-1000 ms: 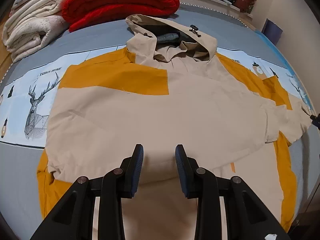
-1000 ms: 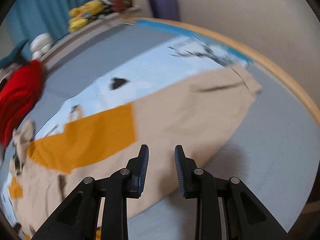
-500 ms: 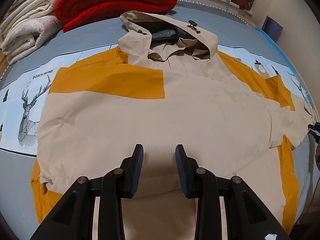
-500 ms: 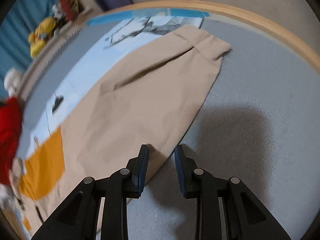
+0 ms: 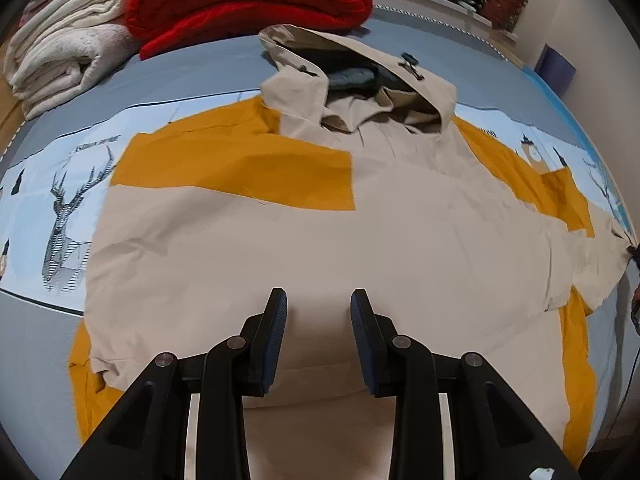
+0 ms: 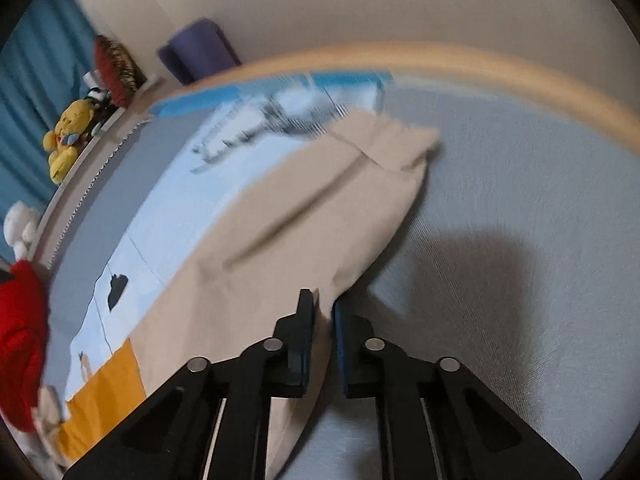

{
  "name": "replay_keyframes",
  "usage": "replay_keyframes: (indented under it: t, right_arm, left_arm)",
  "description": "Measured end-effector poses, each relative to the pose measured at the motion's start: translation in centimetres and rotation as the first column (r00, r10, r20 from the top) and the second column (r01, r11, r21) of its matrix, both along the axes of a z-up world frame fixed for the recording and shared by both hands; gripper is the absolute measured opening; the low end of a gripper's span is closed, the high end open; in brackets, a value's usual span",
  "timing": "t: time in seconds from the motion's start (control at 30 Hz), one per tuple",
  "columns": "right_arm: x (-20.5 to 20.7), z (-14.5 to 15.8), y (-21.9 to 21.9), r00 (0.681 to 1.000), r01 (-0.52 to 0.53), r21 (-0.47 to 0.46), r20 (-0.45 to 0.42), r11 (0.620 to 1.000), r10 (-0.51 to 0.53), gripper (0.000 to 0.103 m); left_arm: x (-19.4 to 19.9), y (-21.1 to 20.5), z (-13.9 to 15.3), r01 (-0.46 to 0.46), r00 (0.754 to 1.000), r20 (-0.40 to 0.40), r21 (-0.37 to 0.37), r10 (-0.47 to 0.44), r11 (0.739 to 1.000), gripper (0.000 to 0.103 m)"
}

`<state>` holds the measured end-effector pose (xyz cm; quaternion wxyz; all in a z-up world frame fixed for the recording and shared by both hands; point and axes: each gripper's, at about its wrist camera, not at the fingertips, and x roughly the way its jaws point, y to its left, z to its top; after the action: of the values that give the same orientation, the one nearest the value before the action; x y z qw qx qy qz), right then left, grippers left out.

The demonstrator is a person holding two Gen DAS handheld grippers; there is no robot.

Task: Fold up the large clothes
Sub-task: 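Carry the sleeve across the jacket body with the right tool and release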

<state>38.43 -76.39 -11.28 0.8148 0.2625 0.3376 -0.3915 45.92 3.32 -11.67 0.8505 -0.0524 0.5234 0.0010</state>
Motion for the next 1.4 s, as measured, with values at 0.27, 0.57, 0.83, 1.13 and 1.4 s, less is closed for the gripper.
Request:
replay_keyframes:
  t: [0.27,0.57,0.83,1.13,1.4]
  right_arm:
    - [5.5,10.1,16.7,0.939,-0.321,-0.247,0.046,0.914,0.342,0.005]
    - [4.2,12.0,40.9,0.644,-0.742,-0.16,0.097,0.651,0.758,0.004]
    - [2.8,3.0,51.9,0.406,-0.905,0.149,0.018,0.399,0.914,0.009]
    - [0.5,9.7,49.1,0.537,-0.842,0.08,0.044,0.533,0.842,0.02]
    - [3.2,1.5,44.1,0.677,-0.701,0.328,0.03,0.633,0.735,0.033]
  left_arm:
    - [-1.4,2.6,2.5,-0.058,0.998,0.03,-0.04,0.059,0.998,0.03]
    - [-4.3,5.3,4.2,-0.138,0.989,0.038,-0.108,0.143,0.984,0.03]
    - [-5.9,5.5,4.4,-0.158,0.986,0.02,-0.165,0.163,0.974,0.03]
    - [-6.0,4.9,4.9,-0.113,0.992,0.03,-0.169,0.12,0.979,0.03]
    - [-5.0,3.3,4.3,-0.067,0.996,0.04,-0.156,0.075,0.985,0.026]
